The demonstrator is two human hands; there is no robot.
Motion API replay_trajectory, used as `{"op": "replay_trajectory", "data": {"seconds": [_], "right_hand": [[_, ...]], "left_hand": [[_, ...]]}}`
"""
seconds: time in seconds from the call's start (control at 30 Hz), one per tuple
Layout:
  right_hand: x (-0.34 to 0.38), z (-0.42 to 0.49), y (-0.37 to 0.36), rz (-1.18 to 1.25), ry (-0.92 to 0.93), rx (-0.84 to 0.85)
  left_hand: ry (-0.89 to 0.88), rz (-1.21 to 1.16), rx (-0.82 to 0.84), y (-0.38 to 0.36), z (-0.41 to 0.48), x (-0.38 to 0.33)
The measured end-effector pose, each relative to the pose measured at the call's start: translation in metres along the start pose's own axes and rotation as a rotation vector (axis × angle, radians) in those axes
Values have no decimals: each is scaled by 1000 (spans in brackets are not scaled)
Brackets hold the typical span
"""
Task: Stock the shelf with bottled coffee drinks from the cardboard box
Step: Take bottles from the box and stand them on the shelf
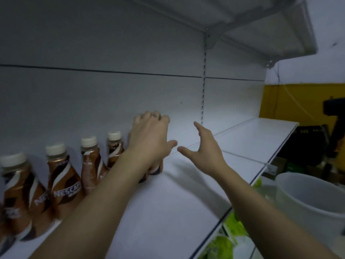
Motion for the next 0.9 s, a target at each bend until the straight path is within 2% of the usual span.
{"op": "replay_trajectory", "data": {"seconds": [0.23,0.43,0.73,0.9], "right_hand": [[-42,-33,101,-156,-60,-93],[-89,-68,181,-271,-187,-186],[-197,-171,322,-487,-595,-289],[-248,-229,363,-539,-813,-330]], "left_hand": [[-143,-249,75,-7,7,-84],[-294,-521,106,-14,32,-184],[-592,-732,281,-50,46,-374],[-676,-839,391,-76,37,-470]]}}
Point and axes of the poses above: each hand's wrist, its own z-axis towards the middle knuckle, its own y-axis out of the back of the hand, x = y × z, the point moved 4 cm from there along z, towards the middle knuckle, and after that the axes turned 11 degrees about -y, right-handed, at the moved point
